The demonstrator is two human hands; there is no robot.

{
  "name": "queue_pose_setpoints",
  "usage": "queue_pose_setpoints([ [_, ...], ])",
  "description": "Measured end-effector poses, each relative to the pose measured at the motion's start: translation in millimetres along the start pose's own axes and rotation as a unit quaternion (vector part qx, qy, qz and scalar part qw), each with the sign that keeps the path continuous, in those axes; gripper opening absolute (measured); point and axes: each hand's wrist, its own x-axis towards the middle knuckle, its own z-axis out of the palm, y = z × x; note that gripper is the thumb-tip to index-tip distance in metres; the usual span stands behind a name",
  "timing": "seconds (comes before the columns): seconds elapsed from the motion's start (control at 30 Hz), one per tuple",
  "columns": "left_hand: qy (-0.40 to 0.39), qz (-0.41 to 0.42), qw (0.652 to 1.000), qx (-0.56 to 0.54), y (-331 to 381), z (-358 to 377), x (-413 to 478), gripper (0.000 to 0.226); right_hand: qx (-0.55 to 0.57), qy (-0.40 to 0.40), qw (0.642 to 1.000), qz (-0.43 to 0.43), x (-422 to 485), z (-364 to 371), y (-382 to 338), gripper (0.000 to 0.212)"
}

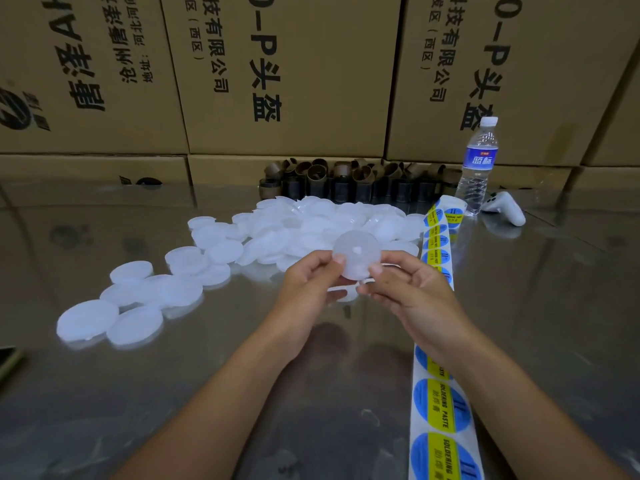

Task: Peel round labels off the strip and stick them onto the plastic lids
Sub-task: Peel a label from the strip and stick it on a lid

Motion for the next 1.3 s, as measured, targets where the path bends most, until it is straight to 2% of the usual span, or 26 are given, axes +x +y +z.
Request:
queue_pose_setpoints([
  [0.07,0.012,0.001,1.0,-0.022,1.5,-0.6,1.0,0.018,-0.034,-0.006,0.999,0.023,0.3,-1.4,-1.2,0.004],
  [0.23,-0.015,0.002,1.0,0.005,-0.2,-0.1,0.6,0.022,-0.052,0.006,0.997,0.053,2.7,-6.6,-4.0,0.022],
  [0.33,-0.037,-0.003,0.999,-0.005,-1.1,-0.9,-0.7,0.023,-0.072,0.033,0.996,0.042,2.6,-8.3,-3.0,0.015],
  [0.53,-0.071,-0.007,0.996,-0.056,-2.1,0.2,-3.8,0.031,-0.063,-0.018,0.997,0.042,-0.4,-2.8,-0.6,0.013],
  [0.7,-0.074,-0.009,0.994,-0.079,-5.4,0.3,-2.8,0.029,-0.07,-0.014,0.996,0.054,-0.9,-2.8,-1.8,0.012],
  [0.9,-0.054,-0.01,0.992,-0.113,-5.5,1.7,-2.0,0.017,-0.076,0.044,0.992,0.091,0.4,-7.3,-5.5,0.007],
  [1.07,-0.086,-0.015,0.987,-0.131,-3.5,1.4,-6.0,0.019,-0.076,0.073,0.99,0.092,-0.4,-9.4,-6.6,0.007],
  [1.2,-0.087,-0.023,0.985,-0.145,-3.3,-0.6,-9.5,0.018,-0.088,0.109,0.988,0.069,-3.5,-12.1,-10.0,0.006],
  [1.3,-0.081,-0.024,0.985,-0.149,-2.8,-1.6,-10.3,0.018,-0.159,0.122,0.979,0.031,-16.3,-21.0,-12.7,0.009],
])
